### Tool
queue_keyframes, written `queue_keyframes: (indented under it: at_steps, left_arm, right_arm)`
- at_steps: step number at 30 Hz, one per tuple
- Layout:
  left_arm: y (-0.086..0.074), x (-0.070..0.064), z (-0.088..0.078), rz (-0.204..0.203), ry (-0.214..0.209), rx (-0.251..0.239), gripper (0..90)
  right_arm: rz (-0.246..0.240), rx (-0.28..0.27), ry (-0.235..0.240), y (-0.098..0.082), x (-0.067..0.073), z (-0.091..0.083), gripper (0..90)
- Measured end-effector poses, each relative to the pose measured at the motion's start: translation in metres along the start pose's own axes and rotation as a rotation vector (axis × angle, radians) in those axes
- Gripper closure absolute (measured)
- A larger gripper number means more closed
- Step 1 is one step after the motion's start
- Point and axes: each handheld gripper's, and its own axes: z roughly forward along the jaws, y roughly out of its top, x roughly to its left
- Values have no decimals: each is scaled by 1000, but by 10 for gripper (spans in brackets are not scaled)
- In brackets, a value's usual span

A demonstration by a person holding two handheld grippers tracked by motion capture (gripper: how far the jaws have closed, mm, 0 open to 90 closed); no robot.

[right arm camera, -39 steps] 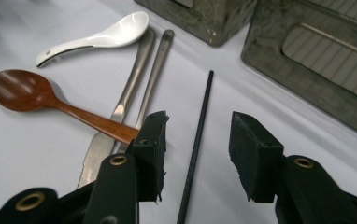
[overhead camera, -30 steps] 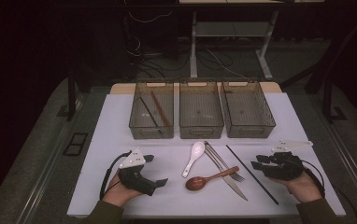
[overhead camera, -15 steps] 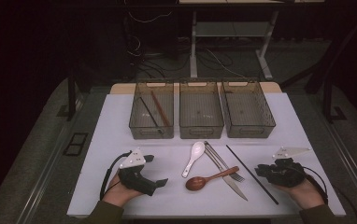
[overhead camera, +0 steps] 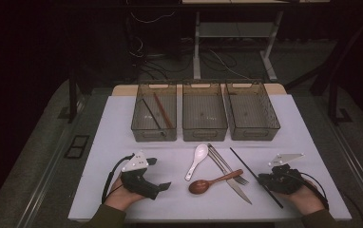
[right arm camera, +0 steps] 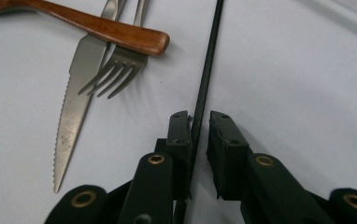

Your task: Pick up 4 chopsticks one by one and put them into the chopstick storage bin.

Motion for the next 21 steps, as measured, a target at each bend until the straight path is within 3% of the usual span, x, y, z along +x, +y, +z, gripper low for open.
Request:
queue_keyframes:
  at_steps: [8,21]
  left_arm:
    - [0,0,0,-5,1,0,0]
    - [0,0,1,-4,0,-2,0]
  right_arm:
    - [-22,7,-16,1,0,1,826]
    - [-11,9,-3,1,-3,0,852]
